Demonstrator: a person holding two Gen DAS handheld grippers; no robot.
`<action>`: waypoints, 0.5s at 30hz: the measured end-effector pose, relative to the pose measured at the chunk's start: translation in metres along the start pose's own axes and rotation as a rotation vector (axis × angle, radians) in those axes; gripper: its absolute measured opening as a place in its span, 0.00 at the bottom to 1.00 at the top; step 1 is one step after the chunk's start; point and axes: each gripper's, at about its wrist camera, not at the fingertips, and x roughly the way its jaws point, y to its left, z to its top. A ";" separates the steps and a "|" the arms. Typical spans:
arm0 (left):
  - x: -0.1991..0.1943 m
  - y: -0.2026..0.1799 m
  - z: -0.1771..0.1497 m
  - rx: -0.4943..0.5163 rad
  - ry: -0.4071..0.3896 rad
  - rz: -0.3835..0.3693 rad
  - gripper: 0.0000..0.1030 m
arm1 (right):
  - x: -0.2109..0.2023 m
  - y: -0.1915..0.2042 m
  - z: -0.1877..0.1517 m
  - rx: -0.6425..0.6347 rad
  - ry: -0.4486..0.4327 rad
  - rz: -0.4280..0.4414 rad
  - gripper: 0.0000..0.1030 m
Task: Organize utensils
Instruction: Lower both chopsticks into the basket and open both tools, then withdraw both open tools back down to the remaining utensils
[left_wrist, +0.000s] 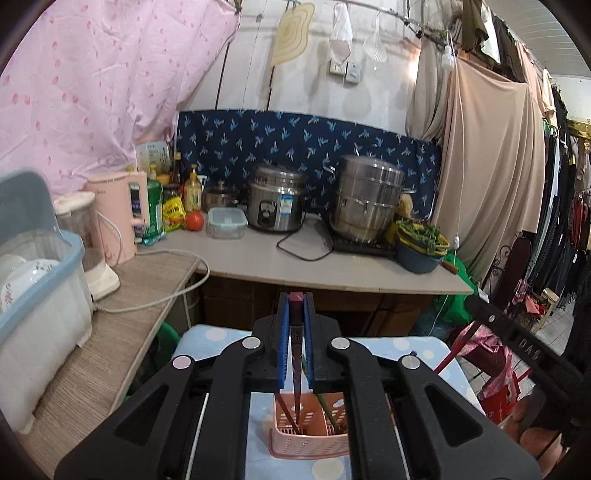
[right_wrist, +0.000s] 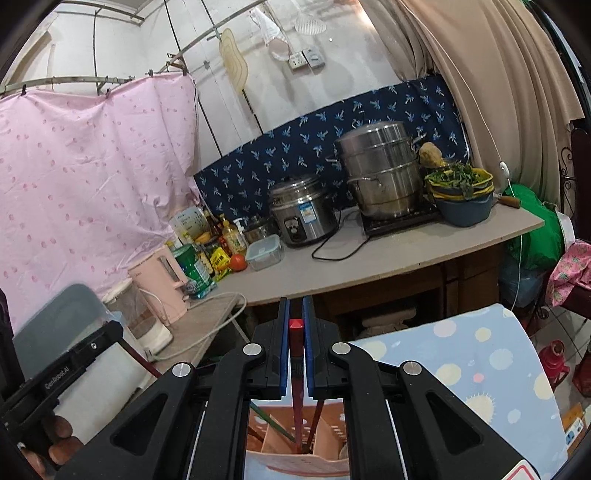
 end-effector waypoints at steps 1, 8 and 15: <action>0.003 0.000 -0.003 0.001 0.010 0.000 0.07 | 0.004 -0.002 -0.006 -0.005 0.015 -0.008 0.07; 0.016 0.005 -0.020 -0.014 0.076 -0.005 0.07 | 0.010 -0.007 -0.018 -0.006 0.049 -0.018 0.08; 0.005 0.004 -0.030 0.002 0.059 0.033 0.28 | -0.010 -0.011 -0.020 -0.002 0.025 -0.028 0.41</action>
